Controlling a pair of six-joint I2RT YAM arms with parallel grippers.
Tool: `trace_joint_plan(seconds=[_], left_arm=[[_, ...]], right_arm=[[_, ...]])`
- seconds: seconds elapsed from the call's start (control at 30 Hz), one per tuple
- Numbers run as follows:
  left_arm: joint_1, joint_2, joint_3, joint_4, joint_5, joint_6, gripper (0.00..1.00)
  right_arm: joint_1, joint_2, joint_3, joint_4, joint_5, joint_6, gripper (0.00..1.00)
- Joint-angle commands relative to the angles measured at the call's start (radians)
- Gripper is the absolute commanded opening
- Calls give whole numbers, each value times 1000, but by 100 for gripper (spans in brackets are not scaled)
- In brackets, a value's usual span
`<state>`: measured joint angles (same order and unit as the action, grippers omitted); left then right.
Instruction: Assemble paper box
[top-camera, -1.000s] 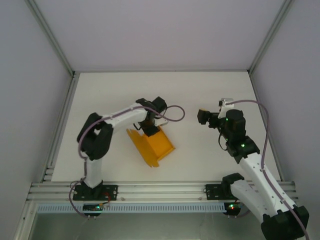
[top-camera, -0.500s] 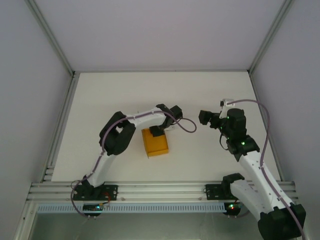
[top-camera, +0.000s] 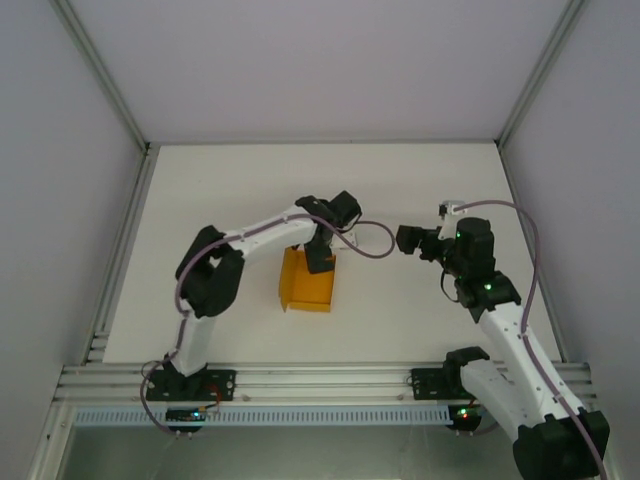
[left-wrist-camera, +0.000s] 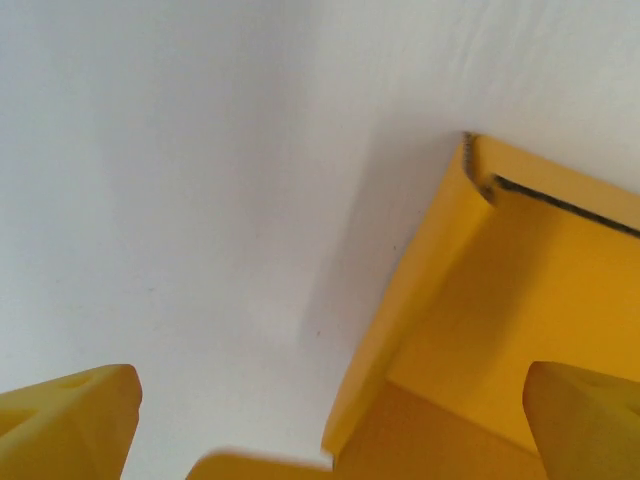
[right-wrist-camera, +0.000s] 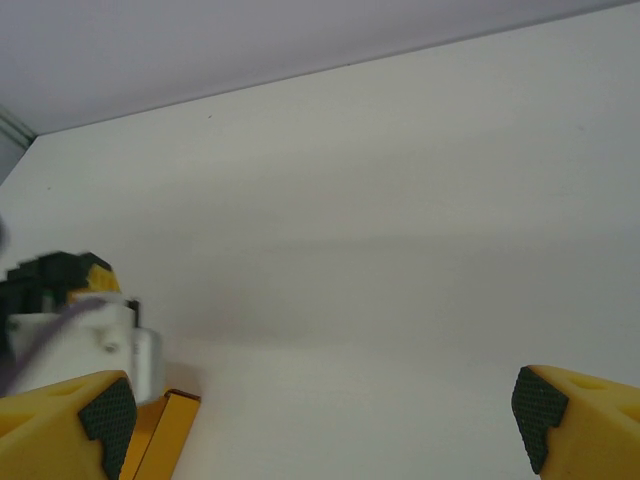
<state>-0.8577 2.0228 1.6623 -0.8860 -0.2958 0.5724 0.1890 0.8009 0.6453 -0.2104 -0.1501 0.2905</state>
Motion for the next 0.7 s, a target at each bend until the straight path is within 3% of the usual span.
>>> trace_joint_plan(seconds=[0.0, 0.13, 0.3, 0.5, 0.67], left_arm=[[0, -144, -21, 19, 94, 41, 100], [74, -302, -96, 213, 158, -73, 100], [269, -521, -261, 447, 204, -447, 100], [492, -704, -507, 490, 238, -852, 100], [628, -767, -633, 472, 343, -956, 100]], right_arm=[[-9, -4, 12, -18, -34, -29, 100], [-6, 77, 30, 21, -77, -74, 99], [94, 314, 126, 16, -271, -216, 94], [364, 723, 393, -130, -213, -527, 95], [443, 1013, 631, -256, -169, -664, 94]])
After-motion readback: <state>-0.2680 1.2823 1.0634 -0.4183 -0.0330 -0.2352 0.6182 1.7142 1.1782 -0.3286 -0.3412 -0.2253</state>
